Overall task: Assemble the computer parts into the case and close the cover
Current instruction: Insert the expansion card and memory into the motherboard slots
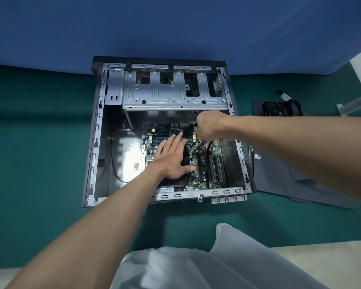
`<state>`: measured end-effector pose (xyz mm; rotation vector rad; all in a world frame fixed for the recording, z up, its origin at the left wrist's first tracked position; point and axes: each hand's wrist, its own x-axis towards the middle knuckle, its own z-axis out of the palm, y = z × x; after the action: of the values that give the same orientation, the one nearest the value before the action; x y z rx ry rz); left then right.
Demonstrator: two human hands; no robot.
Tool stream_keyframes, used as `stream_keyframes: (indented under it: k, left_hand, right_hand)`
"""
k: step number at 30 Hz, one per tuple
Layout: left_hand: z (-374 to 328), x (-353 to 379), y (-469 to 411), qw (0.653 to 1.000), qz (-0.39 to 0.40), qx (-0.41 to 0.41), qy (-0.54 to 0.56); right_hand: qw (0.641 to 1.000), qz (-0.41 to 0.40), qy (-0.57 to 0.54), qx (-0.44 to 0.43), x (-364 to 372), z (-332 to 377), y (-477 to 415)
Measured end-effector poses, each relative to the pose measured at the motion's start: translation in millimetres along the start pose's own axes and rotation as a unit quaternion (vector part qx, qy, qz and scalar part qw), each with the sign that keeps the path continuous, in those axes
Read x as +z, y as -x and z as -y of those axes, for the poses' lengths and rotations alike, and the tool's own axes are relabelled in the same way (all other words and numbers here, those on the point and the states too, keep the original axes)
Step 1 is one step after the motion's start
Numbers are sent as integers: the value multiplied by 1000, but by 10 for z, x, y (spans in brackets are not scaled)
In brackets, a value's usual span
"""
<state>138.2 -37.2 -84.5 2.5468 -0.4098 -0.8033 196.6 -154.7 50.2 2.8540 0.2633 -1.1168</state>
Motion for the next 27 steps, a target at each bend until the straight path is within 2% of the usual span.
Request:
stream_keyframes:
  k: [3,4,6,7,8,9,10,11,13,14,16,18,20,22,23,24,25,27]
  left_hand:
    - [-3,-3,-2,1000,6,-3,-4]
    - [-2,0,1,1000,6,-5,-6]
    - [3,3,2,1000,5,-6,-7]
    - [3,4,-4,1000,6,-6,-7]
    - [1,7,-5,1000,6,-6,-8]
    - [-2,9,-7,1000,6,-6,-9]
    - [-5,8,-7,1000,4,-6,-9]
    - [-7,9,-6,1000,4,-5,-6]
    - [3,12,-4,1000,4,-5,-2]
    - [9,12,-2,1000,5,-5,-1]
    - [11,8,-5,1000,3,-4,2]
    - [8,3,-4,1000,2,-4,1]
    - [0,7,-5,1000,3,-7,-5]
    - [-8,4,-4,1000,6,-11,-12]
    - [-8,3,-3,1000,7,-13,-14]
    - [-6,1,-5,1000,8,-13,-15]
    - [-6,2,-4,1000,9,-13,-15]
    - [-8,3,-1,1000,7,-12,-15]
  right_hand:
    - [975,0,194,-106,22,41,104]
    - [946,-38,286,-146,36,42,124]
    - [861,-133,432,-231,55,25,150]
    - [836,-158,454,-265,64,-3,143]
    - [825,-164,458,-288,66,-37,134]
    - [826,-160,451,-297,63,-61,130]
    - [847,-150,423,-285,66,-67,124]
    - [886,-135,367,-251,66,-54,117]
    - [970,-77,192,-128,56,-5,43]
    - [991,-37,114,-66,39,14,-11]
    - [999,10,44,-10,-20,37,-66]
    - [996,55,70,-27,-44,59,-10]
    - [973,57,204,-95,-31,61,88]
    - [908,-24,377,-183,24,55,163]
    - [873,-70,426,-228,30,50,184]
    - [846,-103,447,-272,43,42,186]
    - [835,-112,454,-290,58,16,172]
    - [845,-109,427,-304,63,-46,135]
